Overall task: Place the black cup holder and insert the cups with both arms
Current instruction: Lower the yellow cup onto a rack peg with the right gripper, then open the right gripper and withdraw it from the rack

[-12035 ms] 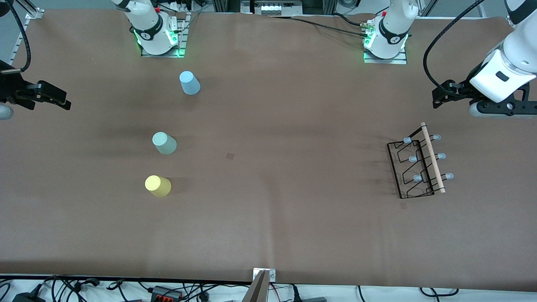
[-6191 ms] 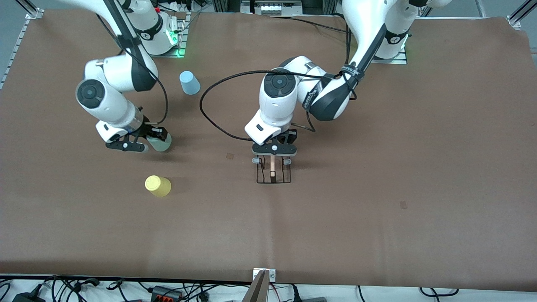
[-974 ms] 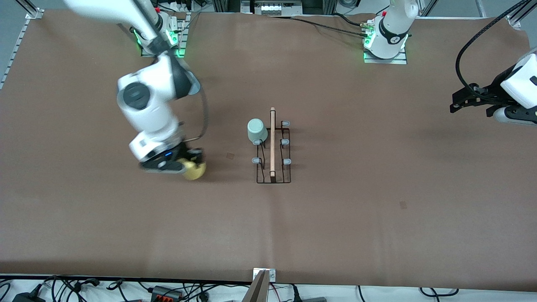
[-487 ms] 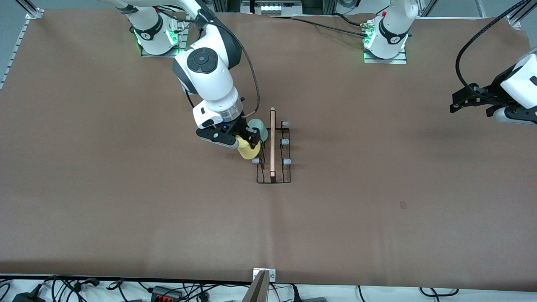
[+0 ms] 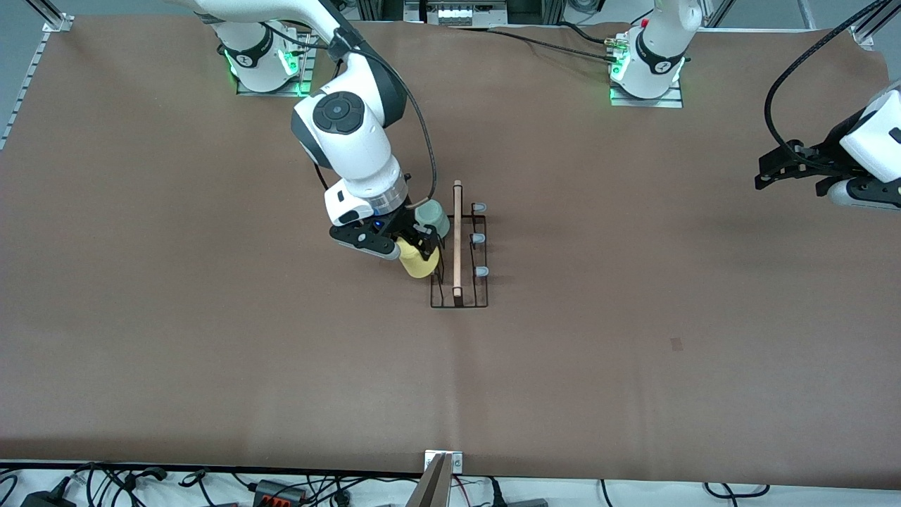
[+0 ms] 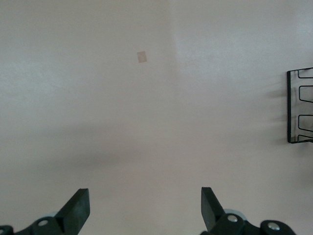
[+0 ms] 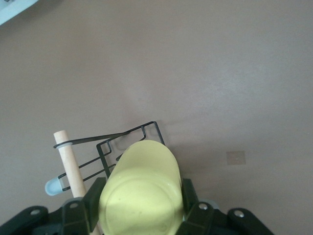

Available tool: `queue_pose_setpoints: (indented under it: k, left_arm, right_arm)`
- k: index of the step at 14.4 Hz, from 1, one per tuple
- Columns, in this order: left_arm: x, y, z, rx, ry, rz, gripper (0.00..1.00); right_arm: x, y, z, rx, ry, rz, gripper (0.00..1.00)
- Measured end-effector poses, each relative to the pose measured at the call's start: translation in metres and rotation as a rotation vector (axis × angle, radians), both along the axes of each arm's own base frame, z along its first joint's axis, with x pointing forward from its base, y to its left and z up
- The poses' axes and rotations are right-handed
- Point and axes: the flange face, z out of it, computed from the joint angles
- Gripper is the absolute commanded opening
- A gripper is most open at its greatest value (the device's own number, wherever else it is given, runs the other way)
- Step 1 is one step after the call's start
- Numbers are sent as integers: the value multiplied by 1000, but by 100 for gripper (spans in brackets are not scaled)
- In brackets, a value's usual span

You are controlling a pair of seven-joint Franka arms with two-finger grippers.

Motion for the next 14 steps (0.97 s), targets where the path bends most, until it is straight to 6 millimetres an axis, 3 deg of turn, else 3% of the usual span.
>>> queue_pose_setpoints:
  k: [4, 8, 9, 10, 11, 12, 13, 14]
  left_arm:
    - [0, 0, 0, 0, 0, 0, 100]
    - [0, 0, 0, 0, 0, 0, 100]
    - [0, 0, 0, 0, 0, 0, 100]
    - [0, 0, 0, 0, 0, 0, 100]
    - [0, 0, 0, 0, 0, 0, 100]
    - [0, 0, 0, 0, 0, 0, 100]
    - [0, 0, 0, 0, 0, 0, 100]
    - [0, 0, 0, 0, 0, 1, 100]
  right_arm:
    - [3, 1, -6, 11, -11, 2, 22]
    - [-2, 11, -26, 10, 1, 18, 23]
    - [-3, 13, -28, 9, 3, 21, 46]
    - [-4, 14, -29, 10, 4, 22, 61]
    - [-3, 14, -29, 10, 3, 22, 85]
    - [-3, 14, -28, 11, 2, 22, 87]
    - [-3, 14, -28, 12, 1, 22, 100]
    - [-3, 14, -28, 12, 0, 24, 100]
